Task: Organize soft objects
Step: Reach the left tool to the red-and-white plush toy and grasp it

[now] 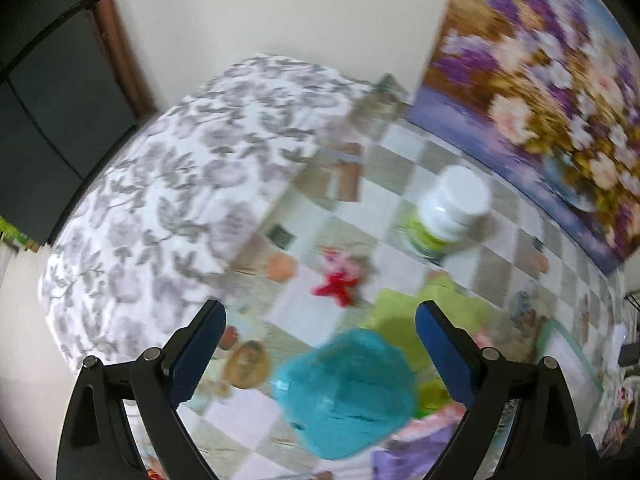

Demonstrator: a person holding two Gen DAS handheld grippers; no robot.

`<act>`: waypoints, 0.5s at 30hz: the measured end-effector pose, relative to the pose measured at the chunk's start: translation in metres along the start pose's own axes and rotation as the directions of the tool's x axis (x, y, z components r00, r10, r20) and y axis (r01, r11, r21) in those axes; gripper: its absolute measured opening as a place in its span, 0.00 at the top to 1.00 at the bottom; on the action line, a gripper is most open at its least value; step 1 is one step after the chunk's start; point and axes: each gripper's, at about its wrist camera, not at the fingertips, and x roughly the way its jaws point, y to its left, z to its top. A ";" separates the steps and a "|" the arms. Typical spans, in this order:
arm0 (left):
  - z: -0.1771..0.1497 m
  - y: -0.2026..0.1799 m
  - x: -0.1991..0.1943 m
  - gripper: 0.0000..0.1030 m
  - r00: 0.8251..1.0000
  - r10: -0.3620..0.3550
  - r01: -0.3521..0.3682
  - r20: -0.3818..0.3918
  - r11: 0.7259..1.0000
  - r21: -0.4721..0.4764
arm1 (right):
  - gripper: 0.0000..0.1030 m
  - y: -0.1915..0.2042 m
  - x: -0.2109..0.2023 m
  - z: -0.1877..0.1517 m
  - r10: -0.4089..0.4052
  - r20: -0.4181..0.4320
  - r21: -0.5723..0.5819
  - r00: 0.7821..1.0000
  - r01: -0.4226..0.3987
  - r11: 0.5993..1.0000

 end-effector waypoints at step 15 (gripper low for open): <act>0.017 0.056 0.041 0.07 0.992 -0.080 0.070 -0.094 0.991 -0.113 | 0.00 0.092 0.031 -0.001 0.226 -0.076 -0.090 0.971 -0.232 0.968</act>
